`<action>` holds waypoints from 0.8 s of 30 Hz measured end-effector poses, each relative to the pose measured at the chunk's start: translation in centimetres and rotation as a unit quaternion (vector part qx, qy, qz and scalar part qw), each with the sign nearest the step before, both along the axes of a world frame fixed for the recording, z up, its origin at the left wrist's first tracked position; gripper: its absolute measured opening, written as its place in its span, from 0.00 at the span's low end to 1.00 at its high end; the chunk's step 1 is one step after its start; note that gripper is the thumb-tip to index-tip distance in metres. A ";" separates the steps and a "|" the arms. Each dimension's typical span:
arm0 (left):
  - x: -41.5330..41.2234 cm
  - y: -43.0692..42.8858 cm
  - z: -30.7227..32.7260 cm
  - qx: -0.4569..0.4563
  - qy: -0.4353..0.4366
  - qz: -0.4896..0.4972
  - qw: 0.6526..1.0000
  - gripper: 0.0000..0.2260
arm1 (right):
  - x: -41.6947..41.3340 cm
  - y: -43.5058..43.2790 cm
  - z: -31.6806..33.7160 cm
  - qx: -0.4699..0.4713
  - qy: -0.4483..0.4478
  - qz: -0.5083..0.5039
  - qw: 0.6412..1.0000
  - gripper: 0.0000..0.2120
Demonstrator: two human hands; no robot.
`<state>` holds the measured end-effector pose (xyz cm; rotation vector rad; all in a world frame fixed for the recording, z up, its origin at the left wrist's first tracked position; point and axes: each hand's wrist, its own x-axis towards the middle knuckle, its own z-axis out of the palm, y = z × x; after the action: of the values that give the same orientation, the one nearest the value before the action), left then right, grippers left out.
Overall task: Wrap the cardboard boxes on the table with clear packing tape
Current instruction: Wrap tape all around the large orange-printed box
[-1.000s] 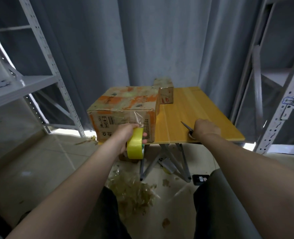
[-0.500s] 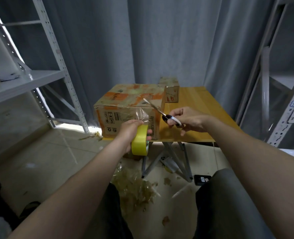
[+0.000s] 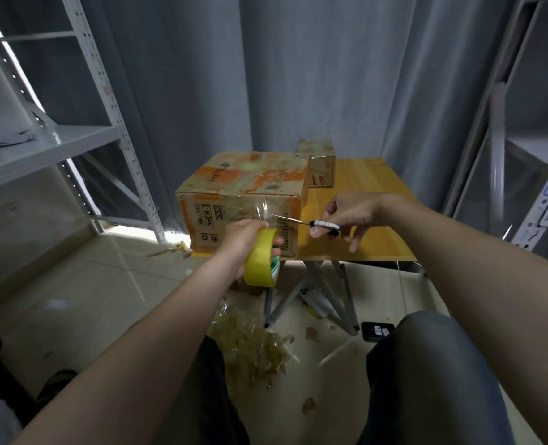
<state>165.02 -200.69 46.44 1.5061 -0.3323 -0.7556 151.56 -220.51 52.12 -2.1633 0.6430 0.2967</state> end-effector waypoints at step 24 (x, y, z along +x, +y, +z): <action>0.2 -0.4 -0.2 0.012 0.021 -0.014 1.000 0.07 | 3.2 1.7 0.7 -0.078 -0.059 0.039 0.994 0.15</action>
<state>165.27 -201.08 46.20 1.5080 -0.3141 -0.8147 154.76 -218.83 52.85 -2.3393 0.5299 0.1630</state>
